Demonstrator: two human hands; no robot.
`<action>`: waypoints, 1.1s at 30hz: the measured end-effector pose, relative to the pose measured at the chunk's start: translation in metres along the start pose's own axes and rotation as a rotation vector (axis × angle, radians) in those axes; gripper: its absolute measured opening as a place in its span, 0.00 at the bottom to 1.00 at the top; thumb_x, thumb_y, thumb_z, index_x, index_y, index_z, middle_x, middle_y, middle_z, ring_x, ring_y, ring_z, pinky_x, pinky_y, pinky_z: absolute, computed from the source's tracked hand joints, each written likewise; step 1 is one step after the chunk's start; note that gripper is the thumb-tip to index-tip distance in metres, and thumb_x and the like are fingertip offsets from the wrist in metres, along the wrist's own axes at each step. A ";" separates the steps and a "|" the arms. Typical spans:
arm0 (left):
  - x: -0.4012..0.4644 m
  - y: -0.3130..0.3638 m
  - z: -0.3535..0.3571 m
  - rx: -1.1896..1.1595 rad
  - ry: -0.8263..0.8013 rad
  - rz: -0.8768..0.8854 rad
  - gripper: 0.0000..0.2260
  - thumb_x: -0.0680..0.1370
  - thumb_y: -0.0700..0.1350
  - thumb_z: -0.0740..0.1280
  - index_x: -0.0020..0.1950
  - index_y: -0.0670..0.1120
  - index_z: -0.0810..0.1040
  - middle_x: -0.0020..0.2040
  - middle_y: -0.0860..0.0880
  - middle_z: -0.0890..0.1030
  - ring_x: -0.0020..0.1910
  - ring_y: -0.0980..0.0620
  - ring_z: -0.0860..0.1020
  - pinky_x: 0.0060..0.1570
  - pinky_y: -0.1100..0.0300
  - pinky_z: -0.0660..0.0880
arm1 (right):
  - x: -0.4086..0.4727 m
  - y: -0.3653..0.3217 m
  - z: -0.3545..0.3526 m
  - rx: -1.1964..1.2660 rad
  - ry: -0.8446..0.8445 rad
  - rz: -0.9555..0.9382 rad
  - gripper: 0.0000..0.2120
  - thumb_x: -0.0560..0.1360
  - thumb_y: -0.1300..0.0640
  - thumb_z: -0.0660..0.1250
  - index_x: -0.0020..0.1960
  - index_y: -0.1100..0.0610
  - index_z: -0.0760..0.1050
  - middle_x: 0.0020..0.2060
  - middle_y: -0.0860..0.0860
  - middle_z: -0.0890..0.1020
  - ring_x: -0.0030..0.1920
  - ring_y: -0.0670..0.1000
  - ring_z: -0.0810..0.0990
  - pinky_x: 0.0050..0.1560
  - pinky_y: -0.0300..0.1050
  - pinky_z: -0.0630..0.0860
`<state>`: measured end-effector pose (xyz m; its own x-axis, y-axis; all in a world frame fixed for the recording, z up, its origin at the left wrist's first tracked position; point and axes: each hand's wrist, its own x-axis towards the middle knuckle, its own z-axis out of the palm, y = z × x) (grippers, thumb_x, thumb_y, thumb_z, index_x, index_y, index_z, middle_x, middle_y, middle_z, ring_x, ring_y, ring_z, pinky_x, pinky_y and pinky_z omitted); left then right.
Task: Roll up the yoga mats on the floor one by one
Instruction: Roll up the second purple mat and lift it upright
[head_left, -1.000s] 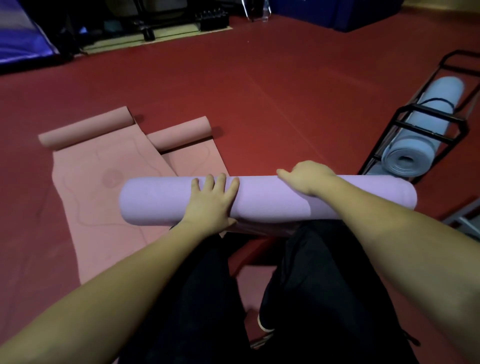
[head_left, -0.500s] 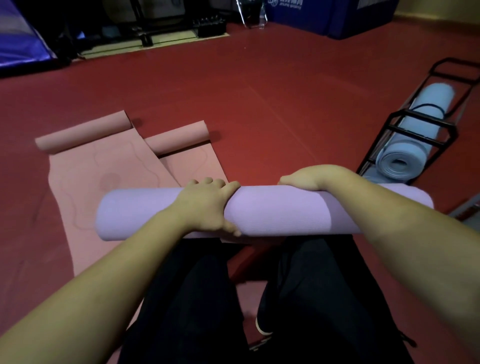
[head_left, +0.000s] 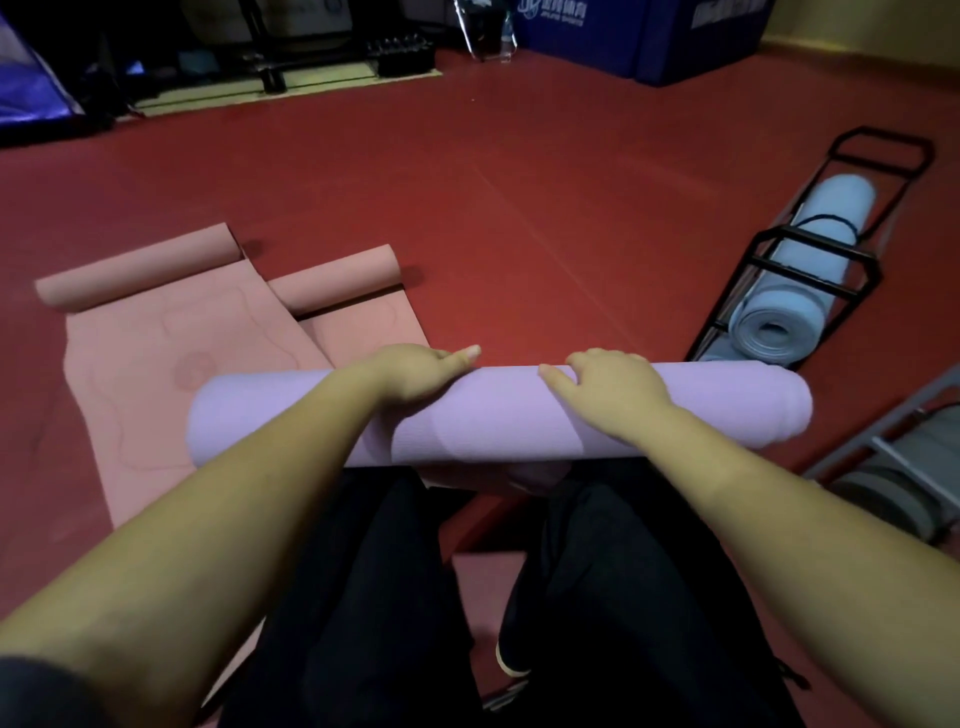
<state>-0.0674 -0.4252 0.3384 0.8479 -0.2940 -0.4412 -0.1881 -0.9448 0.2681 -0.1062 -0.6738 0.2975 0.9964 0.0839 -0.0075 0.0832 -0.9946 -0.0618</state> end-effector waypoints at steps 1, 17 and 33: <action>0.002 0.002 0.001 0.011 -0.003 -0.004 0.33 0.79 0.69 0.41 0.72 0.55 0.73 0.73 0.48 0.72 0.71 0.45 0.69 0.70 0.53 0.60 | 0.000 0.000 0.002 -0.020 0.028 0.004 0.30 0.80 0.33 0.48 0.56 0.54 0.78 0.53 0.55 0.80 0.56 0.59 0.77 0.54 0.51 0.68; -0.017 -0.031 0.091 0.468 0.651 0.255 0.44 0.65 0.75 0.64 0.67 0.42 0.70 0.64 0.38 0.74 0.60 0.36 0.72 0.63 0.33 0.66 | 0.039 0.004 0.000 0.076 -0.217 0.041 0.36 0.78 0.30 0.46 0.55 0.56 0.81 0.56 0.56 0.82 0.54 0.59 0.78 0.49 0.50 0.73; -0.044 -0.020 0.047 0.613 0.669 0.304 0.46 0.59 0.68 0.70 0.71 0.47 0.66 0.56 0.40 0.75 0.49 0.40 0.73 0.54 0.45 0.71 | 0.047 -0.002 -0.048 0.201 -0.429 0.095 0.31 0.79 0.36 0.52 0.67 0.57 0.75 0.69 0.59 0.74 0.62 0.58 0.74 0.57 0.50 0.67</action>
<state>-0.1239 -0.4001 0.3123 0.7917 -0.5755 0.2052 -0.5129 -0.8085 -0.2886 -0.0587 -0.6712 0.3448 0.9008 0.0523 -0.4311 -0.0545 -0.9712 -0.2318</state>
